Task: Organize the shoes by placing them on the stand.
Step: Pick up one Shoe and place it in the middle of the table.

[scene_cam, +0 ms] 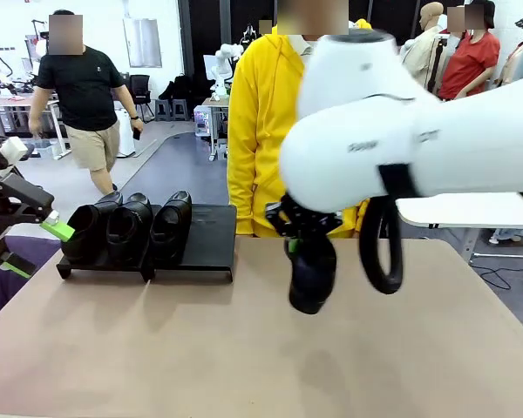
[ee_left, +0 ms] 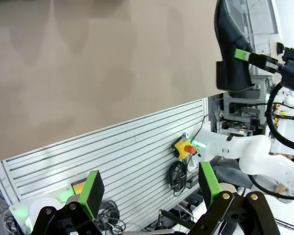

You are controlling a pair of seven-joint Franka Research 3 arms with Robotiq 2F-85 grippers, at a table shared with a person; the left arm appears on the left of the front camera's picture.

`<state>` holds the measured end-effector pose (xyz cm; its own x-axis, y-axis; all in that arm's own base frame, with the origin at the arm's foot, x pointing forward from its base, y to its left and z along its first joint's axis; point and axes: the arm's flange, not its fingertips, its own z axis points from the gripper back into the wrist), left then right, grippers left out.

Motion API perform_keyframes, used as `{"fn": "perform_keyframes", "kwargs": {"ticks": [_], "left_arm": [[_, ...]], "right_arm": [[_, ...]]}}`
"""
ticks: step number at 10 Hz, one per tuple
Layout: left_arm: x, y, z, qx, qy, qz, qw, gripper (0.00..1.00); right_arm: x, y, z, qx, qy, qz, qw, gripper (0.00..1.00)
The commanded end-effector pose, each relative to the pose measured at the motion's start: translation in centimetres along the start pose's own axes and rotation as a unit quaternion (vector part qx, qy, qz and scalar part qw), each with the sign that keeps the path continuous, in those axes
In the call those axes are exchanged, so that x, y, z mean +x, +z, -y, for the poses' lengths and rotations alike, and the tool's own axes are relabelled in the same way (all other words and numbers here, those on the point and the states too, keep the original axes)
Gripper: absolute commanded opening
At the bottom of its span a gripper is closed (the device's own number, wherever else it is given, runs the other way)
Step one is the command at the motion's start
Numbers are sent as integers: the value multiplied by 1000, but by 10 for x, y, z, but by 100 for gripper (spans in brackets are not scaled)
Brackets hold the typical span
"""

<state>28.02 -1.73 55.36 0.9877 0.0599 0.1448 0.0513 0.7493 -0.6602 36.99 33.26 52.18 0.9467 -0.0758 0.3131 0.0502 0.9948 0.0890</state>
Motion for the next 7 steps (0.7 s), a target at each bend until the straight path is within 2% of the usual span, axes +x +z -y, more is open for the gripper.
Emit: {"fn": "perform_keyframes", "kwargs": {"ticks": [1,2,4,5,7], "left_arm": [[-1,1,2,-11,5,1,1000,100],[-1,1,2,-11,5,1,1000,100],[-1,1,2,-11,5,1,1000,100],[-1,1,2,-11,5,1,1000,100],[-1,1,2,-11,5,1,1000,100]], "right_arm": [[0,-23,-35,-44,-3,15,999,0],[-7,-40,-40,-31,-4,24,999,0],[-14,-79,-44,10,1,7,1000,0],[-15,-96,-46,11,0,17,1000,0],[-23,-129,-47,3,21,-10,1000,0]]}}
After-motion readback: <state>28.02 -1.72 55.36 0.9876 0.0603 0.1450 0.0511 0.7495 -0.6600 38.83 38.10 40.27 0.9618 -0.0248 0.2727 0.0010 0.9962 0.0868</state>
